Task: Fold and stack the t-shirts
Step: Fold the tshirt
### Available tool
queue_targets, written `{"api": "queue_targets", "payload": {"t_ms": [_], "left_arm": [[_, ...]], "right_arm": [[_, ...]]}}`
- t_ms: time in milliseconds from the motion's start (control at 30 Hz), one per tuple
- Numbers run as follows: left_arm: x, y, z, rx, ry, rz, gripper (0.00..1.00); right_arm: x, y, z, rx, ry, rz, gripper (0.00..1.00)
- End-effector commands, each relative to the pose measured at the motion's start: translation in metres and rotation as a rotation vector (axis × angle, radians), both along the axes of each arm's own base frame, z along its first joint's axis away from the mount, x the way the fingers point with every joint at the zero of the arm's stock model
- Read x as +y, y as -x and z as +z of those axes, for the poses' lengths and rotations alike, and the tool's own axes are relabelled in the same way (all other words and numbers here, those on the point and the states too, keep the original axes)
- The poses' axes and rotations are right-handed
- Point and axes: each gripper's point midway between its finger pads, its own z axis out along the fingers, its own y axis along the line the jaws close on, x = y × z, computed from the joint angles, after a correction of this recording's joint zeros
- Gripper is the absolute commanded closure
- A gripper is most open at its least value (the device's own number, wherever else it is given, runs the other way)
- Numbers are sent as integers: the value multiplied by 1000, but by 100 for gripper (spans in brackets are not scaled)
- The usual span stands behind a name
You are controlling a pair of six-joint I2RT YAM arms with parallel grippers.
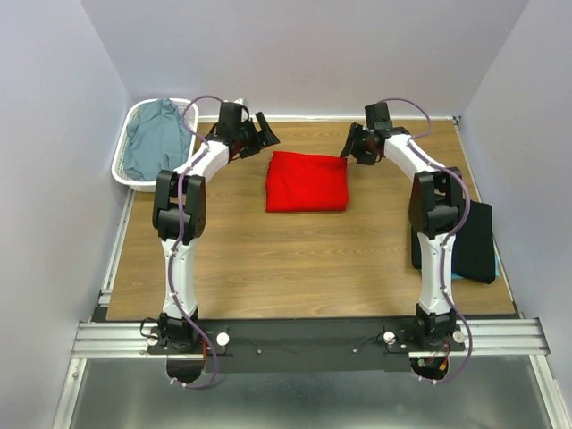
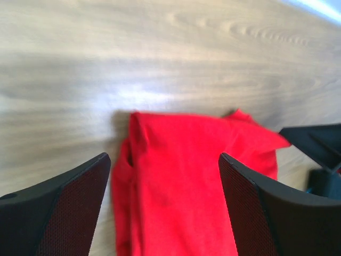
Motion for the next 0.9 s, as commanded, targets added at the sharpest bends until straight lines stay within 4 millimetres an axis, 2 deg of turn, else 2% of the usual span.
{"api": "queue_targets", "payload": {"t_ms": [0,33,67,100,133,167,200,233,267,333,367,400,433,533,567,667,700,767,867], "left_arm": [[8,-5,79,-194,44,9,11],[12,-2,90,-206,40,34,14],[12,5,83,-186,36,42,20],[14,7,84,-186,25,63,24],[13,11,84,-184,18,71,30],[12,16,88,-183,10,78,45],[3,23,82,-173,-11,78,50],[-1,27,81,-167,-20,73,54],[-9,32,77,-158,-27,59,64],[-32,43,68,-137,-43,27,80],[-39,48,59,-122,-54,11,91],[-57,57,55,-115,-63,-19,96],[-65,62,44,-96,-77,-33,100],[-85,75,24,-60,-86,-67,100],[-97,83,12,-40,-92,-94,100],[-113,104,-8,0,-106,-134,100],[-111,112,-21,31,-116,-132,100],[-111,119,-33,50,-107,-127,100],[-107,130,-62,114,-114,-135,100]], "right_arm": [[4,-4,57,-113,-10,30,31],[1,5,61,-111,-6,20,31],[0,10,62,-111,-7,7,32],[3,25,48,-79,4,13,32],[6,32,50,-85,10,13,32],[5,35,63,-119,28,-6,33],[14,43,65,-121,40,3,33],[10,50,57,-108,74,-17,35],[14,53,63,-121,63,-15,36],[31,63,59,-116,46,20,39],[35,68,52,-104,56,25,44],[47,75,48,-98,65,44,46],[53,79,45,-95,73,56,49],[70,95,22,-49,84,89,51],[70,100,12,-28,91,88,54],[69,111,-5,5,101,78,58],[65,119,-16,32,113,77,58],[57,122,-28,46,143,60,57],[54,123,-50,79,174,69,57]]}}
